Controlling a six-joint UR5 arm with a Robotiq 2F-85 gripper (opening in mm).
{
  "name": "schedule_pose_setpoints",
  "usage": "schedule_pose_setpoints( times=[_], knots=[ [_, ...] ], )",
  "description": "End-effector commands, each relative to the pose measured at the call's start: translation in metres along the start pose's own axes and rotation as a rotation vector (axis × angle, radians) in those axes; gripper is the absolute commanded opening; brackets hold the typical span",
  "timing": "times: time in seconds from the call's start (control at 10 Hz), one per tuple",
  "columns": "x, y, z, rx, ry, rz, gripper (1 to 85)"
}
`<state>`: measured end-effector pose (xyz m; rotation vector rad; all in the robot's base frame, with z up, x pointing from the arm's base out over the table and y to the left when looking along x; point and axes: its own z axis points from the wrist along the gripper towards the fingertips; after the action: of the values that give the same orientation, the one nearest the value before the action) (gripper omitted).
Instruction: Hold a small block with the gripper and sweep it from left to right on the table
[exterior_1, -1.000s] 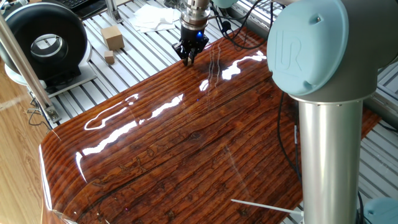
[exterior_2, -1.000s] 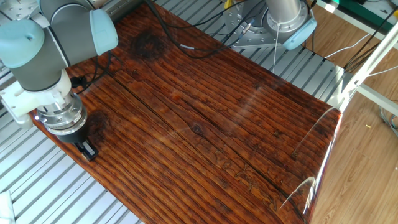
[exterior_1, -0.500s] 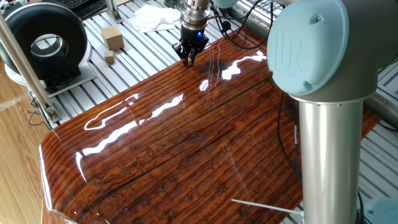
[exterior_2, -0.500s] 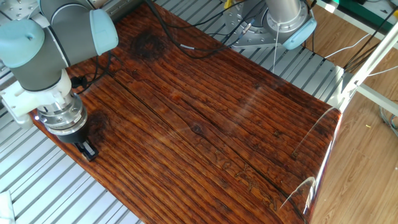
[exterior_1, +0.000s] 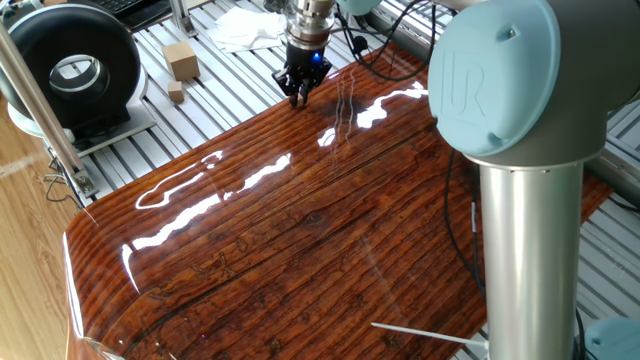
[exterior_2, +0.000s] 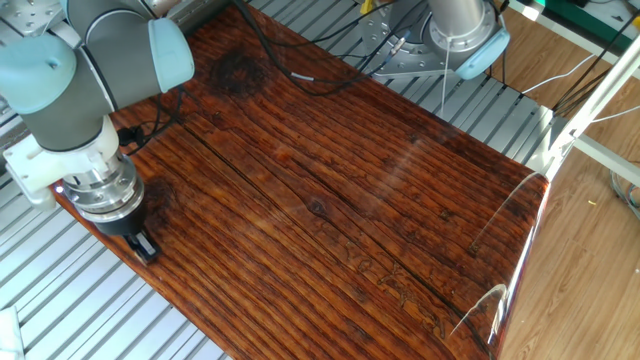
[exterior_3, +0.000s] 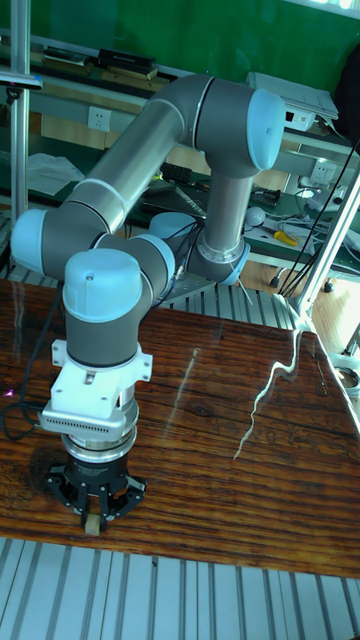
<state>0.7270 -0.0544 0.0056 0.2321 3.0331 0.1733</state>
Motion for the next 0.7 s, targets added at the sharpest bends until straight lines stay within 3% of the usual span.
schedule_pose_setpoints(
  times=[0.0,0.6],
  knots=[
    [0.0,0.006,-0.004,-0.015,0.002,0.012,1.0],
    [0.003,0.019,-0.009,0.001,0.008,0.023,1.0]
  ],
)
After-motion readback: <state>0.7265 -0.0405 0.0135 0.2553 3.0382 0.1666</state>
